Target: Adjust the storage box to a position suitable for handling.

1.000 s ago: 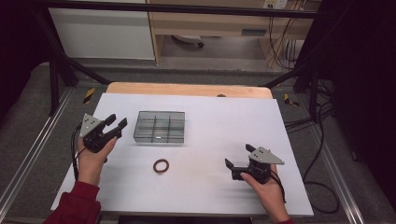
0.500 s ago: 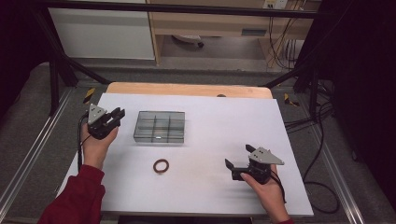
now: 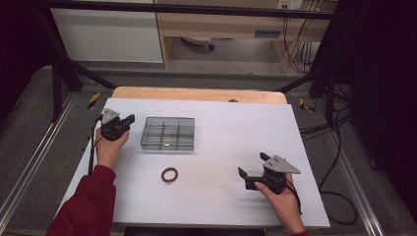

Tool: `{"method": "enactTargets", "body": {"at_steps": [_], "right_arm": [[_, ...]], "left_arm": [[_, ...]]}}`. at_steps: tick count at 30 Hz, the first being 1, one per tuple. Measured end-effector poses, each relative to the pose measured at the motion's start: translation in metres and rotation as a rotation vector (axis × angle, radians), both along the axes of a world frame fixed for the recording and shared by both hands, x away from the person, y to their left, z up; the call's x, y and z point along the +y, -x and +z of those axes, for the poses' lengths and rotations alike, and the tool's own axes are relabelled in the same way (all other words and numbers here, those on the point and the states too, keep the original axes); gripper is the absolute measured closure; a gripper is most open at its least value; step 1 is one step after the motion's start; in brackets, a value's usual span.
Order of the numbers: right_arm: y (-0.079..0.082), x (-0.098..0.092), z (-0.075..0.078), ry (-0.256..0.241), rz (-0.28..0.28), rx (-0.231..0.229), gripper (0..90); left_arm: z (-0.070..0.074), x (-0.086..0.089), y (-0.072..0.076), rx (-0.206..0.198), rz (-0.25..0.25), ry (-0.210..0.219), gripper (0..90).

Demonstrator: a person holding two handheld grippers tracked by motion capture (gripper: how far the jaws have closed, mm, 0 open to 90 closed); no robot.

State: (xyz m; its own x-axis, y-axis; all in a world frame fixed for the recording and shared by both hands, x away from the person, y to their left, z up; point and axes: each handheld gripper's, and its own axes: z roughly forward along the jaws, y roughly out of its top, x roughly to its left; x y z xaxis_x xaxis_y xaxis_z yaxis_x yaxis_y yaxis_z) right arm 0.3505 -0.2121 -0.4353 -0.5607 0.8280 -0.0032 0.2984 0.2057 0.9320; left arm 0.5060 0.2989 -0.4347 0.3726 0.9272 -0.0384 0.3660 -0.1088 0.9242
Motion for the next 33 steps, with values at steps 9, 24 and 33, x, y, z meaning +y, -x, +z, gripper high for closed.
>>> {"method": "enactTargets", "body": {"at_steps": [9, 24, 33], "right_arm": [[-0.001, -0.001, -0.002, -0.003, -0.01, 0.015, 3.2], [-0.001, -0.003, -0.001, -0.008, -0.015, 0.013, 3.2], [-0.002, -0.003, -0.001, -0.008, -0.014, 0.016, 3.3]], "left_arm": [[-0.005, -0.007, -0.02, 0.054, -0.035, -0.044, 90.0], [-0.017, -0.016, -0.028, 0.097, -0.082, -0.088, 90.0], [-0.018, -0.021, -0.033, 0.121, -0.096, -0.116, 90.0]]}}
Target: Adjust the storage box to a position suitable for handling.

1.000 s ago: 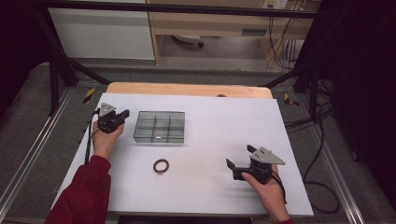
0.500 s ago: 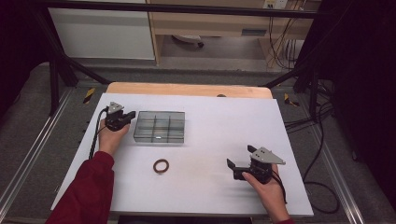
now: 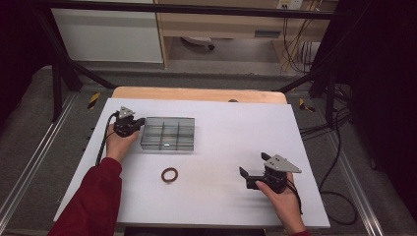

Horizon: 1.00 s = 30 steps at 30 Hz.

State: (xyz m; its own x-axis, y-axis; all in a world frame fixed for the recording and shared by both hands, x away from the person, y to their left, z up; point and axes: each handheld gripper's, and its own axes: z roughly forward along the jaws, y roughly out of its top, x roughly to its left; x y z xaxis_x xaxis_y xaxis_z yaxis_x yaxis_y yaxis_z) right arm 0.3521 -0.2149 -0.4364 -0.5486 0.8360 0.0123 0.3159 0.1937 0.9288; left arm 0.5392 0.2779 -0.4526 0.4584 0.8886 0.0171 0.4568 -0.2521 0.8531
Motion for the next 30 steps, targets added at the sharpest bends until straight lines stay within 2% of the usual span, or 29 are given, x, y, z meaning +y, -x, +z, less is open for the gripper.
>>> {"method": "enactTargets", "body": {"at_steps": [4, 16, 30], "right_arm": [[0.0, 0.0, 0.0, -0.001, -0.001, 0.0, 3.3], [-0.001, -0.001, 0.001, -0.001, -0.002, 0.001, 3.3], [-0.006, 0.0, 0.003, 0.022, -0.01, 0.006, 3.8]], "left_arm": [[0.0, -0.004, -0.002, -0.002, -0.01, -0.011, 90.0], [0.001, -0.005, -0.002, 0.013, -0.006, -0.006, 90.0], [0.006, -0.035, 0.007, 0.008, -0.089, -0.021, 90.0]]}}
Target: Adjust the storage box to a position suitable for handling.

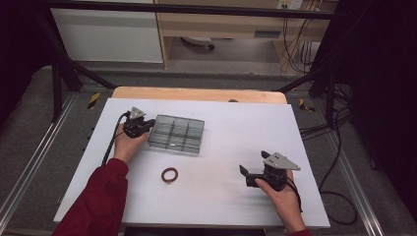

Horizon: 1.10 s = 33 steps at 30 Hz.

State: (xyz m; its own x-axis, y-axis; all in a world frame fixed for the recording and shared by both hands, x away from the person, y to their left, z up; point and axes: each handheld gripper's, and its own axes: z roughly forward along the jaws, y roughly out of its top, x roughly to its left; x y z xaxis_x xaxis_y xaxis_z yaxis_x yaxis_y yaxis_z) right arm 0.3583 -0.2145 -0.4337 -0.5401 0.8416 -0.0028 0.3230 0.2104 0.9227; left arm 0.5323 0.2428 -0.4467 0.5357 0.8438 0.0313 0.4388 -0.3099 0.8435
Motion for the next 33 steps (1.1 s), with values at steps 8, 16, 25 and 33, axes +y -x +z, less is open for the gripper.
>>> {"method": "enactTargets", "body": {"at_steps": [8, 16, 25, 33], "right_arm": [[-0.009, 0.0, 0.003, 0.044, -0.021, 0.018, 5.2], [-0.023, -0.004, 0.003, 0.074, -0.051, 0.044, 6.5], [-0.04, -0.007, 0.001, 0.116, -0.066, 0.066, 25.0], [-0.059, -0.005, 0.003, 0.164, -0.05, 0.081, 59.7]], "left_arm": [[0.0, -0.013, 0.006, 0.011, -0.032, -0.003, 90.0], [0.001, -0.031, 0.016, 0.01, -0.071, -0.005, 90.0], [0.002, -0.053, 0.024, 0.014, -0.112, -0.018, 90.0], [0.003, -0.073, 0.029, 0.021, -0.132, -0.014, 90.0]]}}
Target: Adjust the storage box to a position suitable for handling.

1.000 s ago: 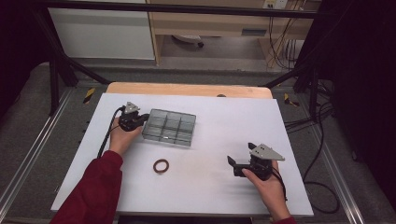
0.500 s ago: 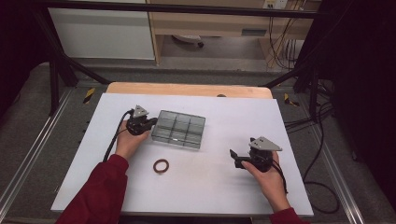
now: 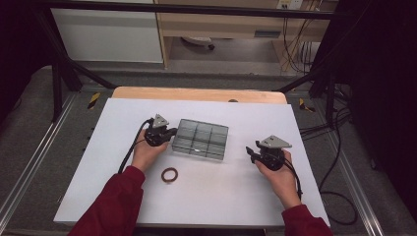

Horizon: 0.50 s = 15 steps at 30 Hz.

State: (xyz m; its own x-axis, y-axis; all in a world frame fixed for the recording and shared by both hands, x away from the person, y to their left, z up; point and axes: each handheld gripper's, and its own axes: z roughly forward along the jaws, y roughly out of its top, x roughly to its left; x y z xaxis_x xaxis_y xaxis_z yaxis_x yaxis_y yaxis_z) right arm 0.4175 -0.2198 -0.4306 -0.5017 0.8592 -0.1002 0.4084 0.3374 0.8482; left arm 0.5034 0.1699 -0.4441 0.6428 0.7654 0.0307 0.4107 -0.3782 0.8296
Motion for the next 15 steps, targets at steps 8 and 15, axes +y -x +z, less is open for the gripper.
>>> {"method": "enactTargets", "body": {"at_steps": [8, 15], "right_arm": [[-0.03, 0.006, 0.001, 0.012, 0.046, 0.036, 87.9], [-0.054, 0.011, -0.008, 0.021, 0.06, 0.061, 90.0]], "left_arm": [[0.0, -0.016, 0.008, 0.008, -0.026, 0.004, 90.0], [0.001, -0.019, 0.013, 0.01, -0.023, -0.004, 90.0]]}}
